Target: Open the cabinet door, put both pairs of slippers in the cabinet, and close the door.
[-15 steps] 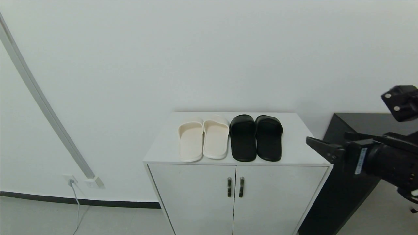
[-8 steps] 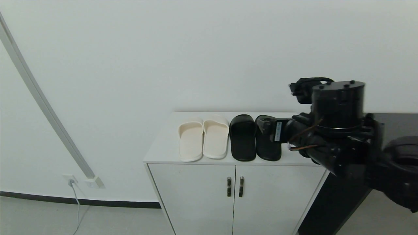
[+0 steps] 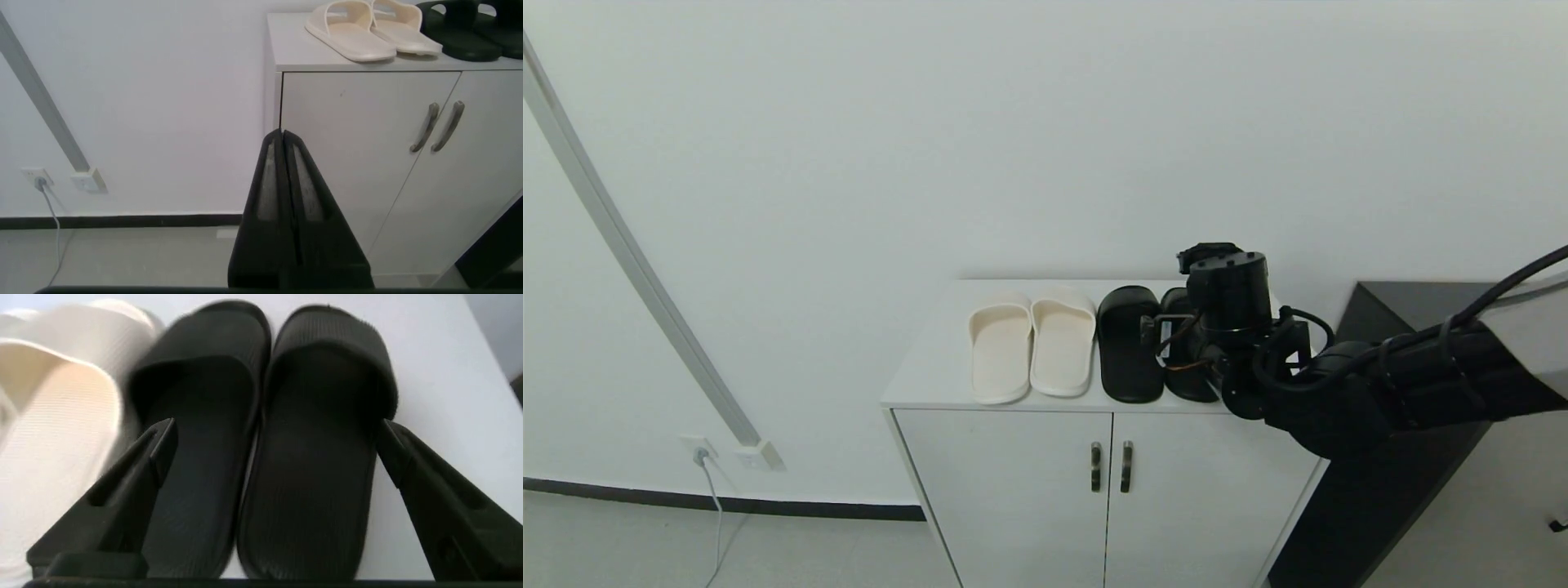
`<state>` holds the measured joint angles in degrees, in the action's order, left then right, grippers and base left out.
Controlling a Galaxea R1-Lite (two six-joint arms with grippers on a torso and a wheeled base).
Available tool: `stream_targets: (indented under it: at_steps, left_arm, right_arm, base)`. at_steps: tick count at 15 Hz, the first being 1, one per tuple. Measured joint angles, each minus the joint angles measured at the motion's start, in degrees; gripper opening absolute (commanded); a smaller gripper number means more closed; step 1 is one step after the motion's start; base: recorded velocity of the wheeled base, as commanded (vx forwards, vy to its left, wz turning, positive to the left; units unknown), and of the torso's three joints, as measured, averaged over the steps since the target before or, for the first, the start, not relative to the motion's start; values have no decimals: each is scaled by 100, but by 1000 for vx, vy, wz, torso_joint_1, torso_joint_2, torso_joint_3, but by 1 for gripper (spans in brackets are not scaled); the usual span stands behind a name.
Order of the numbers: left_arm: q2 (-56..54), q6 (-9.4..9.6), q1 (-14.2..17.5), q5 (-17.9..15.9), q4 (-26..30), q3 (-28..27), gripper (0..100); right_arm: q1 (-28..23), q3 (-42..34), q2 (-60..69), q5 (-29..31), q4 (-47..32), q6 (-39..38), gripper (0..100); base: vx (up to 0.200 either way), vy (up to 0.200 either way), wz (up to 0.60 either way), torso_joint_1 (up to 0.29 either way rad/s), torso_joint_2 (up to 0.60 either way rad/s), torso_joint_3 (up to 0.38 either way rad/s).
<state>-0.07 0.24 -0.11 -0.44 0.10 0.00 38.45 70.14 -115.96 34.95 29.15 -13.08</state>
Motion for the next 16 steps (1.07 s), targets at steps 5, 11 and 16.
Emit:
stream_targets:
  at_steps: [5, 11, 16]
  left_arm:
    - [0, -6, 4, 0, 0, 0, 0]
    - [0, -6, 1, -7, 0, 0, 0]
    - [0, -11, 4, -7, 0, 0, 0]
  right_arm:
    - [-91, 647, -645, 2, 44, 30, 100]
    - [-386, 1753, -1510, 2, -11, 182, 100]
    - [-533, 2400, -1864, 2, -361, 184, 0]
  base:
    - [0, 0, 0, 0, 0, 0]
    - [0, 0, 0, 0, 0, 0]
    - [0, 0, 0, 0, 0, 0]
